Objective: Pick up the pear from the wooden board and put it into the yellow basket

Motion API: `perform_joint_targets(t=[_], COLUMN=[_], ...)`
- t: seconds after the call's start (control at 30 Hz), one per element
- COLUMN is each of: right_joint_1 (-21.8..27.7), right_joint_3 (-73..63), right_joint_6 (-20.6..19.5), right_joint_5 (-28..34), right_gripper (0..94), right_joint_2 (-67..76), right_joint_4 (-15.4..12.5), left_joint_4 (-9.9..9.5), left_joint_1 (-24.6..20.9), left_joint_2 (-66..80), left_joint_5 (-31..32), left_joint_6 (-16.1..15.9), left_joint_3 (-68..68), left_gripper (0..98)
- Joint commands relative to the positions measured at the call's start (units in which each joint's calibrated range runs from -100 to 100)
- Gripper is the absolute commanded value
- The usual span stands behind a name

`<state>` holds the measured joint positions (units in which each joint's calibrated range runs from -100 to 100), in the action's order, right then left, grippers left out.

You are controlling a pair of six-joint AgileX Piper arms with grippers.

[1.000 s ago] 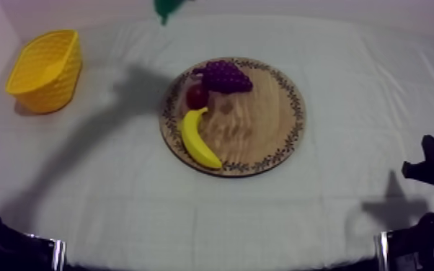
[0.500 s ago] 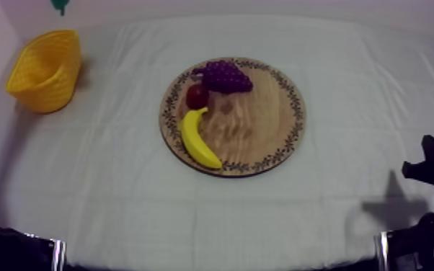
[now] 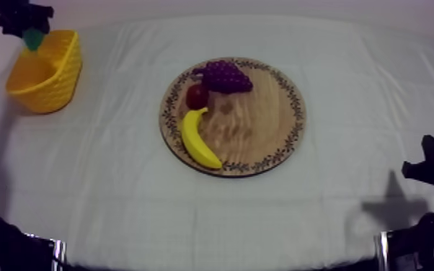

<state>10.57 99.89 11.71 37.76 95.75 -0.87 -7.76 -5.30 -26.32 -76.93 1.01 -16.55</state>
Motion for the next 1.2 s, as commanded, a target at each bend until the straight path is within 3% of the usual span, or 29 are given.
perform_joint_targets(t=[0.0, 0.2, 0.43, 0.57, 0.73, 0.87, 1.0, 1.17], right_joint_1=[0.0, 0.0, 0.0, 0.0, 0.0, 0.0, 0.0, 0.0], right_joint_3=[0.0, 0.0, 0.0, 0.0, 0.0, 0.0, 0.0, 0.0], right_joint_6=[0.0, 0.0, 0.0, 0.0, 0.0, 0.0, 0.0, 0.0], right_joint_5=[0.0, 0.0, 0.0, 0.0, 0.0, 0.0, 0.0, 0.0], right_gripper=[0.4, 0.4, 0.4, 0.4, 0.4, 0.4, 0.4, 0.4], right_joint_2=[0.0, 0.0, 0.0, 0.0, 0.0, 0.0, 0.0, 0.0], right_joint_4=[0.0, 0.0, 0.0, 0.0, 0.0, 0.0, 0.0, 0.0], left_joint_4=[-0.03, 0.28, 0.85, 1.06, -1.23, -1.45, -0.04, 3.19], left_joint_1=[-0.1, -0.2, 0.4, 1.8, 6.1, 8.4, 8.7, 6.7], left_joint_2=[-1.7, -1.4, 11.7, 24.9, 40.4, 52.1, 63.7, 78.6], left_joint_5=[1.3, 3.6, 7.0, 9.1, 10.1, 12.2, 13.9, 20.1], left_joint_6=[0.1, 0.4, 1.3, 1.8, 4.8, 6.8, 7.5, 6.8], left_joint_3=[0.8, 3.8, 13.1, 19.9, 26.6, 33.2, 41.3, 57.6], left_gripper=[68.5, 90.3, 92.7, 82.8, 64.8, 49.2, 31.3, 12.0])
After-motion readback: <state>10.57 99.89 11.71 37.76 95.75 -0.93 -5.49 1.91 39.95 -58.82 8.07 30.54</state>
